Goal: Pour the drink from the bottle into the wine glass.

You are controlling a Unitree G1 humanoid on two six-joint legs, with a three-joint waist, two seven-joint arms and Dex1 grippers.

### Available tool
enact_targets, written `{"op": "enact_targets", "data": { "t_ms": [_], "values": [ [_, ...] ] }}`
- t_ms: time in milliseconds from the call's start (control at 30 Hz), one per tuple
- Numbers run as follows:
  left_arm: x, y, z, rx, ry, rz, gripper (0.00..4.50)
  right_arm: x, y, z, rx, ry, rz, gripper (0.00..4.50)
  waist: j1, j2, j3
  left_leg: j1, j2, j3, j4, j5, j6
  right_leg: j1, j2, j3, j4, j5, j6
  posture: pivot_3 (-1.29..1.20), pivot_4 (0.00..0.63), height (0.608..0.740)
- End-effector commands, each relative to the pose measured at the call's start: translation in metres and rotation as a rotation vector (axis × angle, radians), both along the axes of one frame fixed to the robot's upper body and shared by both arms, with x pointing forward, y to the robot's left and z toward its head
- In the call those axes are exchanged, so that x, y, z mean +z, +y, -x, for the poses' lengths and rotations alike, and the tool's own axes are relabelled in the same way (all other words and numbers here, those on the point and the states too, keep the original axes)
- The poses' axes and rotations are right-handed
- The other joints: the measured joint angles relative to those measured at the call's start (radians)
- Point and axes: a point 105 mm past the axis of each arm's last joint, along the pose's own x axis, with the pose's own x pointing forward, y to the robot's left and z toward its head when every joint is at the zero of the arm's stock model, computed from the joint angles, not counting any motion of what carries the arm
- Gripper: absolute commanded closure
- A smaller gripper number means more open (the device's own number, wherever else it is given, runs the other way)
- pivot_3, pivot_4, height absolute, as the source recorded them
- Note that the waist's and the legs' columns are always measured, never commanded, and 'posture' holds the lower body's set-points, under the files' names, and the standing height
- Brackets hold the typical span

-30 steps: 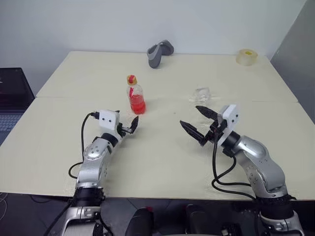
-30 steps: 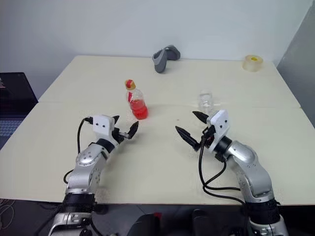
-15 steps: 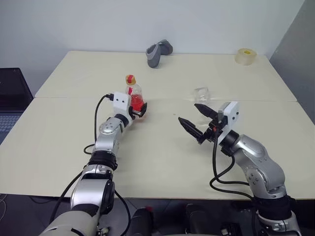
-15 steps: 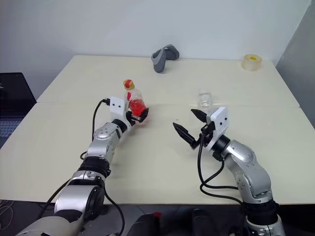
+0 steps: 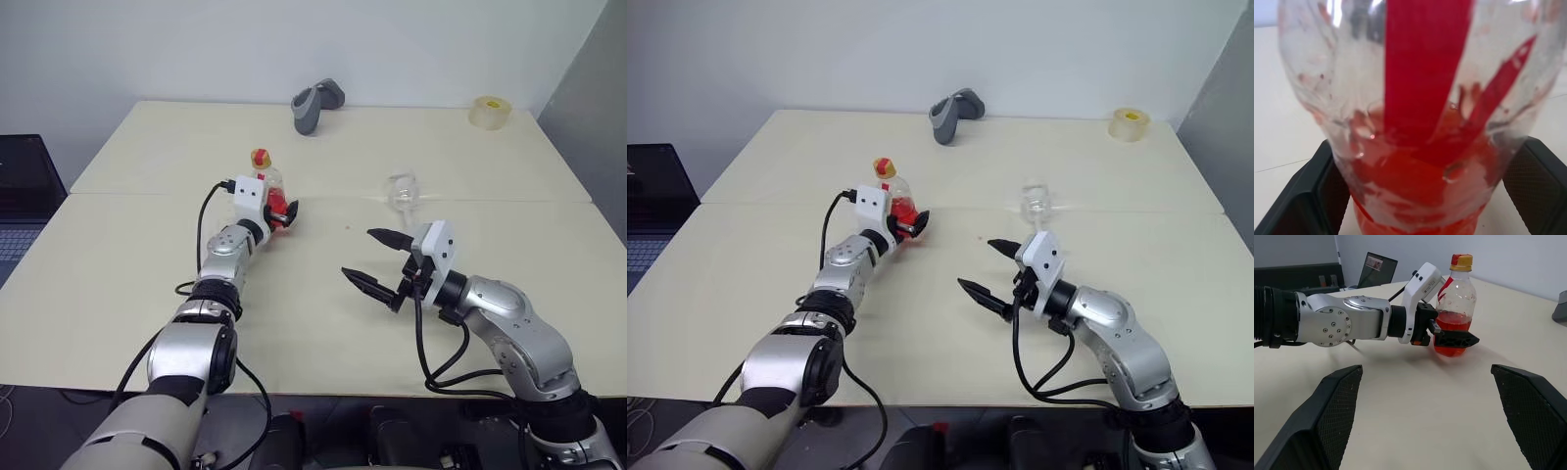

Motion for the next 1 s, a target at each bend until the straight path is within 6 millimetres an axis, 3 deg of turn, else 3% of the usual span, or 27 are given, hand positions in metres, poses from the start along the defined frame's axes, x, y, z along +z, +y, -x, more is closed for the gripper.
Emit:
{"op": "enact_targets", "data": {
  "t_ms": [33, 167, 300, 400, 600, 700, 833, 1000],
  "values": [
    [0.018, -0.005, -0.004, -0.019, -0.06, 0.013, 0.58, 0.015, 0.004, 0.008, 0.029, -0.071, -0.015, 0.0, 0.0, 0.0, 0.0, 0.0, 0.0, 0.0, 0.0, 0.0, 0.0, 0.0, 0.0, 0.0, 0.0, 0.0, 0.0, 0.0, 0.15, 0.74],
    [0.017, -0.004, -0.004, -0.017, -0.056, 0.019, 1.78, 0.014, 0.004, 0.007, 0.02, -0.079, -0.013, 0.0, 0.0, 0.0, 0.0, 0.0, 0.0, 0.0, 0.0, 0.0, 0.0, 0.0, 0.0, 0.0, 0.0, 0.0, 0.0, 0.0, 0.15, 0.74],
    [0.022, -0.004, -0.004, -0.028, -0.072, 0.023, 2.43, 0.015, 0.004, 0.005, 0.009, -0.097, -0.01, 0.0, 0.0, 0.0, 0.0, 0.0, 0.0, 0.0, 0.0, 0.0, 0.0, 0.0, 0.0, 0.0, 0.0, 0.0, 0.0, 0.0, 0.15, 0.74],
    [0.03, -0.014, -0.001, -0.105, -0.121, -0.014, 2.55, 0.016, 0.002, 0.003, -0.014, -0.112, -0.007, 0.0, 0.0, 0.0, 0.0, 0.0, 0.0, 0.0, 0.0, 0.0, 0.0, 0.0, 0.0, 0.0, 0.0, 0.0, 0.0, 0.0, 0.15, 0.74],
    [0.038, -0.062, 0.029, -0.471, -0.19, -0.061, 2.55, 0.022, -0.009, 0.0, -0.083, -0.061, -0.007, 0.0, 0.0, 0.0, 0.0, -0.001, 0.0, 0.0, 0.0, 0.001, -0.001, 0.0, 0.0, 0.0, 0.0, 0.0, 0.0, 0.0, 0.15, 0.74],
    [0.028, -0.087, 0.064, -0.712, -0.16, -0.11, 2.55, 0.032, -0.015, 0.001, -0.103, -0.058, -0.002, 0.0, 0.0, 0.0, 0.0, -0.001, 0.0, 0.0, 0.0, 0.002, -0.003, 0.0, -0.001, 0.002, -0.001, 0.0, 0.0, 0.0, 0.15, 0.74],
    [0.005, -0.105, 0.11, -0.946, -0.085, -0.225, 2.56, 0.053, -0.007, 0.013, -0.005, -0.114, -0.005, 0.0, -0.008, 0.001, 0.0, 0.001, 0.001, 0.0, -0.001, 0.001, -0.002, 0.0, 0.0, 0.003, 0.001, 0.0, 0.0, 0.0, 0.15, 0.74],
    [-0.004, -0.117, 0.129, -1.043, -0.066, -0.314, 2.58, 0.052, 0.004, 0.013, 0.04, -0.026, 0.058, 0.0, -0.002, 0.001, 0.0, 0.001, 0.002, -0.002, 0.0, 0.0, 0.0, 0.001, 0.002, 0.002, 0.002, 0.0, -0.001, 0.0, 0.15, 0.74]
  ]
}}
